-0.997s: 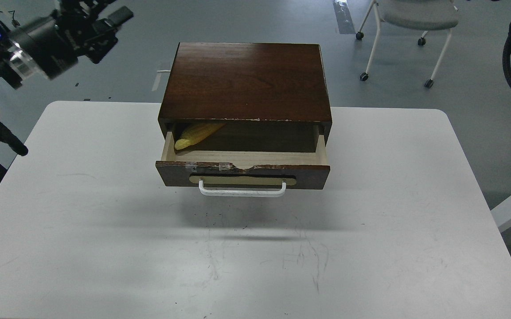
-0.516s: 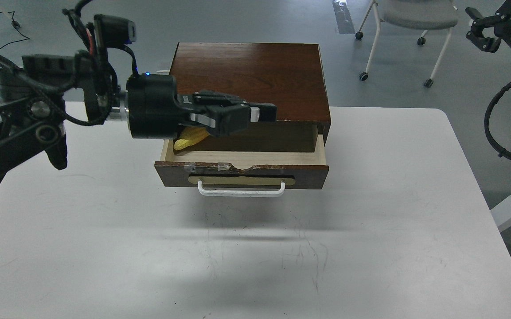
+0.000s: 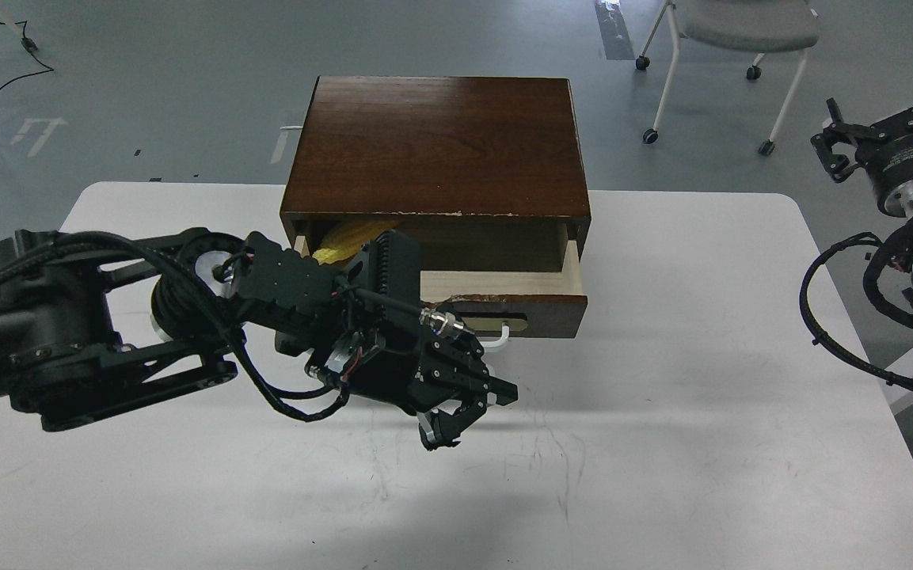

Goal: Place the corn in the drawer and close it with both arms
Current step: 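Bring the left gripper down to the front of the open drawer, then push the drawer front with the left gripper toward the box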

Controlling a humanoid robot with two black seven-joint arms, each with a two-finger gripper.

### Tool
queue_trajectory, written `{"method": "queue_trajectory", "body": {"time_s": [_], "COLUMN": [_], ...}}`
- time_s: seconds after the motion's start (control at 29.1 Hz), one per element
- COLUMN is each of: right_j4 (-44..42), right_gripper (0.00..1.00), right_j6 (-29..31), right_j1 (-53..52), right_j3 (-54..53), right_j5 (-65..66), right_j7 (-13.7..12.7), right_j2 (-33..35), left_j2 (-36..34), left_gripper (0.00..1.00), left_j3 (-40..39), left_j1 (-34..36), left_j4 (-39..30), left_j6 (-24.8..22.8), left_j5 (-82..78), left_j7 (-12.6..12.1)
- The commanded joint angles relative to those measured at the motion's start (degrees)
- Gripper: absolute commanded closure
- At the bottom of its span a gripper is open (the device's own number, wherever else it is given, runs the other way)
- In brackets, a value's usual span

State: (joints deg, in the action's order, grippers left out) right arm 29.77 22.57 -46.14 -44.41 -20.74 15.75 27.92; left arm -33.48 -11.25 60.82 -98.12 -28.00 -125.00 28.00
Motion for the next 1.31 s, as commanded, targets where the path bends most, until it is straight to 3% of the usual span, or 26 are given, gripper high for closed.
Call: {"method": "queue_trajectory", "body": {"time_s": [0.0,1.27], "right_j4": [-0.14,-0.06], "right_gripper": [0.0,0.0], "right_j6": [2.11,2.3], "right_j1": [0.0,1.58], "right_j3": [0.03,0.03], "right_j5": [0.09,0.18], "right_j7": [-0.2,0.51], "right_j2": [0.47,0.47], "left_j2": [-1.33,-0.98], "left_gripper": [1.0,1.0], "left_j3": [-0.09,0.17], "left_j1": [0.79,1.32], "left_j4": [1.88,16.38], "left_j6": [0.0,0.0], "left_j5": [0.0,0.0], "left_j7": [0.0,0.0]}}
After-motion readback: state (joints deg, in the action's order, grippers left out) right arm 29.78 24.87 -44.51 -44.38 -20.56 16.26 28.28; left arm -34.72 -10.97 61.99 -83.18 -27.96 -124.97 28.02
